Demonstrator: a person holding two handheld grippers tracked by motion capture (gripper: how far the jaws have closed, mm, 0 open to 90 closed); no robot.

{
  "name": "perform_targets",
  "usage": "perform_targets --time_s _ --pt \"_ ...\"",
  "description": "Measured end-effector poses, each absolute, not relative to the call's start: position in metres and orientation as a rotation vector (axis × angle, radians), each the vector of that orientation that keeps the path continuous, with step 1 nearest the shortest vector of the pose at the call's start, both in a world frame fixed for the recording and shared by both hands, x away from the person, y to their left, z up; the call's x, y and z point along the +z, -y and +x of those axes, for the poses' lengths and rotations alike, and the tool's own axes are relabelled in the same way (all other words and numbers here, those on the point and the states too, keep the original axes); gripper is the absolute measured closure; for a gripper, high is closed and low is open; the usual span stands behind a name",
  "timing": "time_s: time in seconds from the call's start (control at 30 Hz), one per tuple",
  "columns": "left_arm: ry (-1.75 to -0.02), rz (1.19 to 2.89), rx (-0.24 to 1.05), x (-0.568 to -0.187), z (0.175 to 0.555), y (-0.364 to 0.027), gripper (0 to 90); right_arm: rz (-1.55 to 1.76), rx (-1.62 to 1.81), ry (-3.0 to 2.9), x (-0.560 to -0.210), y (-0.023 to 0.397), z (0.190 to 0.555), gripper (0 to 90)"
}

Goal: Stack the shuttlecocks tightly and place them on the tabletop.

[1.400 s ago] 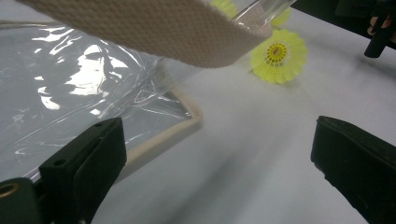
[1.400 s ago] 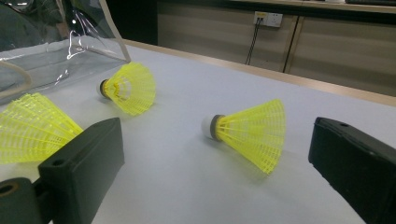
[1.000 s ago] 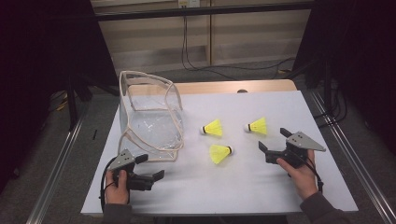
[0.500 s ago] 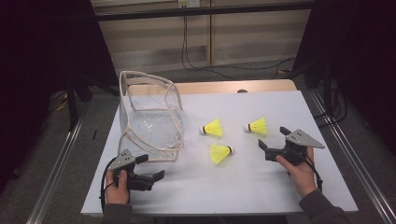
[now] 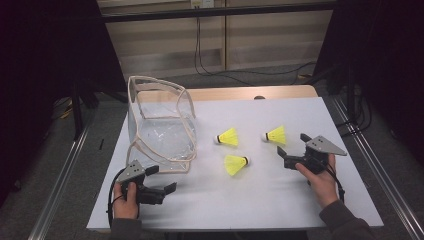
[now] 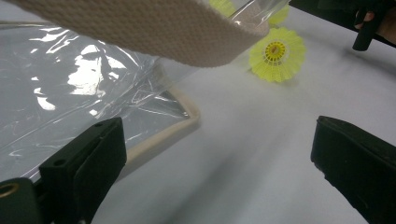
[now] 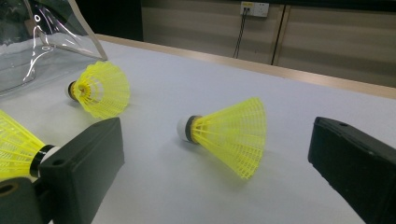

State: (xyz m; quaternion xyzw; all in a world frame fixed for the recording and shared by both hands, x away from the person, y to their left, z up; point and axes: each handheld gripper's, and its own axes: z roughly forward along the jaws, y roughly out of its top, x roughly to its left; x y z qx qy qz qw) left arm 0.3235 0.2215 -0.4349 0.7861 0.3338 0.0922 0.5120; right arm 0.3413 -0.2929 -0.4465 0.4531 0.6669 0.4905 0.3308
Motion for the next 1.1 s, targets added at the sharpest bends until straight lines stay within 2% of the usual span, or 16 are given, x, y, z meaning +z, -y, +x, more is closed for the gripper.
perform_targets --time_s 1.1 --pt "-0.801 1.894 0.221 -0.435 0.323 -0.221 3.6 1.220 1.220 -1.804 -0.440 0.288 0.359 2.9"
